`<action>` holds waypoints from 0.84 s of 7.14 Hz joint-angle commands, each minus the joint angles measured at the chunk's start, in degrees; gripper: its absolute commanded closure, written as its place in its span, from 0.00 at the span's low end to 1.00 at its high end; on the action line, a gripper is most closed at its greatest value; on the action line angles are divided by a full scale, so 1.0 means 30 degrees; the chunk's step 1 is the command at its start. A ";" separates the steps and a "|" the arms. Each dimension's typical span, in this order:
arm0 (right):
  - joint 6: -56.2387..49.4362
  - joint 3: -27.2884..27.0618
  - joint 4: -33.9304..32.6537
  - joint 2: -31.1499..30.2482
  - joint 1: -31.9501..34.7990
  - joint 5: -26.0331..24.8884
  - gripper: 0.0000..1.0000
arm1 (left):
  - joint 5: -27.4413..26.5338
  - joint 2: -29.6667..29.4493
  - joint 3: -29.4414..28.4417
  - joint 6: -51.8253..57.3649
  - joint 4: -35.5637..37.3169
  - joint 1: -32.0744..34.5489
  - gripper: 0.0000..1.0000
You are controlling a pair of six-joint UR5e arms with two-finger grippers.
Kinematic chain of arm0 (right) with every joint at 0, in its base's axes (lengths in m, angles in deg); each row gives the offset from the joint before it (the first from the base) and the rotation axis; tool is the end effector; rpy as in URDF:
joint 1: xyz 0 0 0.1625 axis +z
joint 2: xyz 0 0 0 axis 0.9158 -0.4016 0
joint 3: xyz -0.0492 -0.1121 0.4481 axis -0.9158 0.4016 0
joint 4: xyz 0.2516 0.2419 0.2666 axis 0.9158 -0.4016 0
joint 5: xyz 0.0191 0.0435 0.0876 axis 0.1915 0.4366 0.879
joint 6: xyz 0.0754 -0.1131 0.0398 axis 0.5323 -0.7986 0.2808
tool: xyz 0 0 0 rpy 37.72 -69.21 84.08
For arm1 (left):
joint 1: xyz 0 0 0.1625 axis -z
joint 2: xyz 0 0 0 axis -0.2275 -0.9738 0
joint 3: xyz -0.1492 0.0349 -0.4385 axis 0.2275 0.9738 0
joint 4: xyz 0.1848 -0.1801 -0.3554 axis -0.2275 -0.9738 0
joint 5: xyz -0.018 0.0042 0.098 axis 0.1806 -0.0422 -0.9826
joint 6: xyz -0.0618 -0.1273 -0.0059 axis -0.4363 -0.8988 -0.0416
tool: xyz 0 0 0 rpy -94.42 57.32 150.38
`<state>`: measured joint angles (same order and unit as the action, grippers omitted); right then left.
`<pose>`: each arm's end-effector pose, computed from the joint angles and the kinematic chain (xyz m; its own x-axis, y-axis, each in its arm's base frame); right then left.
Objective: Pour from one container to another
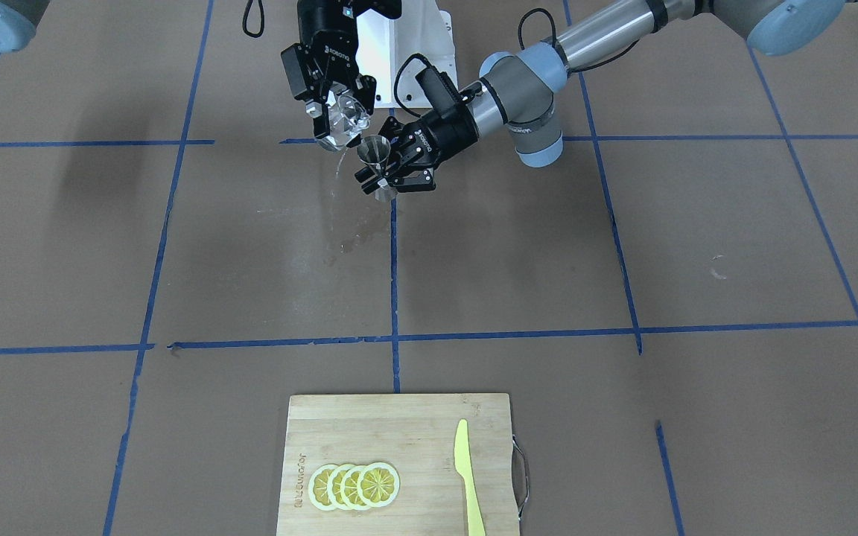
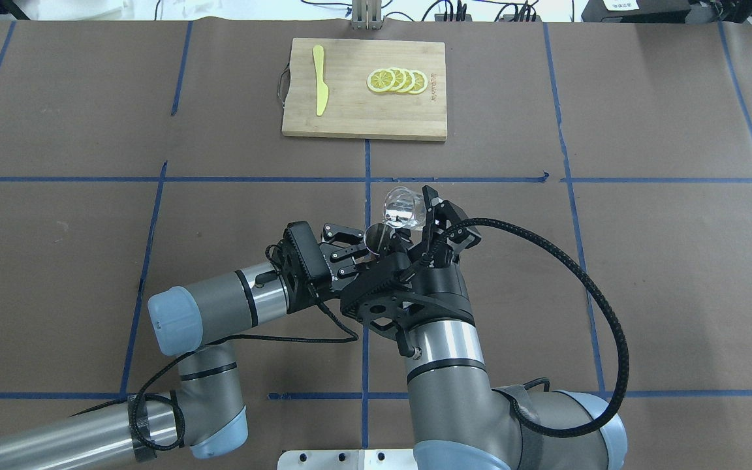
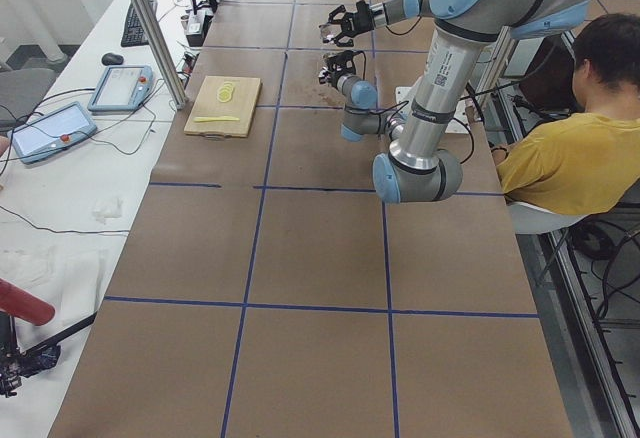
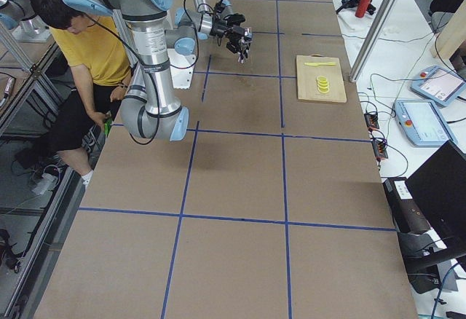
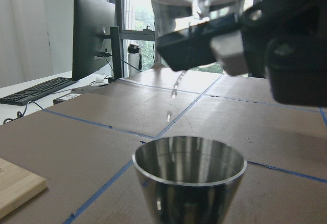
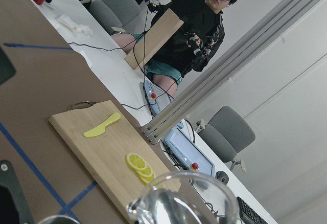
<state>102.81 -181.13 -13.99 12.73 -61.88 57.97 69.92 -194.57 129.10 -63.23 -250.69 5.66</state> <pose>-0.5394 -0.3074 0.1743 0.9614 -0.2686 -0.0589 0.1039 0.1566 0.9822 0.6479 -0.3800 0.2452 0.3039 0.9029 -0.3041 0.4845 0.1284 0.8653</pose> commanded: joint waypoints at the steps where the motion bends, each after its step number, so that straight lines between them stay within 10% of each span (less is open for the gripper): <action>1: -0.0271 -0.0107 -0.0426 0.0038 0.0041 -0.0003 1.00 | 0.0000 -0.0002 0.0025 0.0000 -0.0052 -0.0001 1.00; 6: -0.0418 -0.0371 -0.1012 0.0038 0.0071 -0.0033 1.00 | 0.0000 -0.0060 0.0025 0.0000 -0.0052 -0.0001 1.00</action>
<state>101.64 -182.20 -16.74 12.82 -61.68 57.89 69.87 -194.73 129.18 -63.24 -250.84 5.66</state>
